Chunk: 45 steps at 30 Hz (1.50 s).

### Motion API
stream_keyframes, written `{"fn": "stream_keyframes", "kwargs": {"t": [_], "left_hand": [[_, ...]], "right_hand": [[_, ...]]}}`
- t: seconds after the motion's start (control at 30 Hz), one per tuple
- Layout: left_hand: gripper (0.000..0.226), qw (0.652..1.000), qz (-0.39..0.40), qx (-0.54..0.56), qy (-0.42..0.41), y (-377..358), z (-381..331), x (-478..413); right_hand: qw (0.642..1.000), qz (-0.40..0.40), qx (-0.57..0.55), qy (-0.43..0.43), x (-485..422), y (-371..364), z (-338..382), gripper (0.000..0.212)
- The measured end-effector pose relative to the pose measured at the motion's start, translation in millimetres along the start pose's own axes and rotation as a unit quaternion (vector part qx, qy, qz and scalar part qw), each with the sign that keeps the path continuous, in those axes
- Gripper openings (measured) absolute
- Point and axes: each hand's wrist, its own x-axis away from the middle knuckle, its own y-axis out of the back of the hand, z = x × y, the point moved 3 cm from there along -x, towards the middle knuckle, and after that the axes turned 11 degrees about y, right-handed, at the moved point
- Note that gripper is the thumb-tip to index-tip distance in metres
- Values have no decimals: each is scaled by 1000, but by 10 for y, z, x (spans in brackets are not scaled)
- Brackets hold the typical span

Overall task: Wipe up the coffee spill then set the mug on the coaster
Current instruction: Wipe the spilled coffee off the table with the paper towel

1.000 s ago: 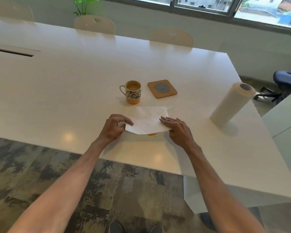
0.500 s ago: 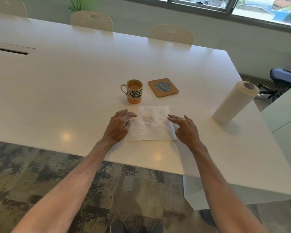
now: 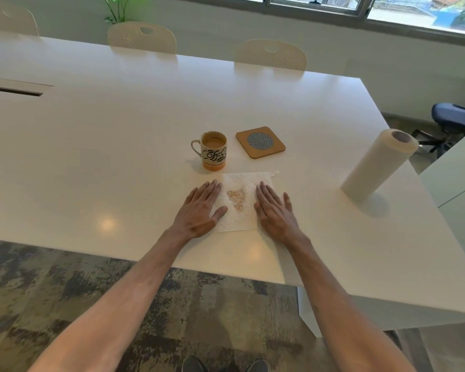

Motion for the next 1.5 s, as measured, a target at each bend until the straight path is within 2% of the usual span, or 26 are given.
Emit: {"fn": "stream_keyframes", "kwargs": {"t": [0.37, 0.53, 0.6, 0.73, 0.8, 0.93, 1.1, 1.23, 1.3, 1.4, 1.5], "left_hand": [[76, 1000, -25, -13, 5, -83, -5, -4], [77, 1000, -24, 9, 18, -82, -46, -46], [76, 1000, -16, 8, 23, -91, -58, -62], [73, 1000, 7, 13, 6, -101, -99, -77], [71, 1000, 18, 18, -8, -112, -145, -80], [74, 997, 25, 70, -8, -71, -172, -76], [92, 979, 81, 189, 0, 6, -174, -63], [85, 949, 130, 285, 23, 43, -232, -124], [80, 962, 77, 261, 33, 84, -260, -151], [72, 989, -58, 139, 7, 128, -252, -160], [65, 994, -75, 48, -61, 113, -219, -175]], "right_hand": [[1000, -5, -6, -4, -110, 120, -6, 63], [997, -22, -68, -2, -217, 134, 126, 62], [996, 1, -90, -13, -208, 40, 189, 68], [998, 12, -65, -5, -233, -60, 318, 94], [996, 15, -84, 19, -285, -55, 403, 93], [987, 21, -156, 44, -321, -14, 474, 92], [990, 36, -123, 65, -312, -33, 491, 104], [989, 43, -115, 79, -316, -26, 558, 110], [988, 32, -138, 66, -327, 1, 577, 99], [985, 13, -163, 58, -286, 46, 557, 78], [985, 9, -162, 54, -235, 99, 462, 67]]}}
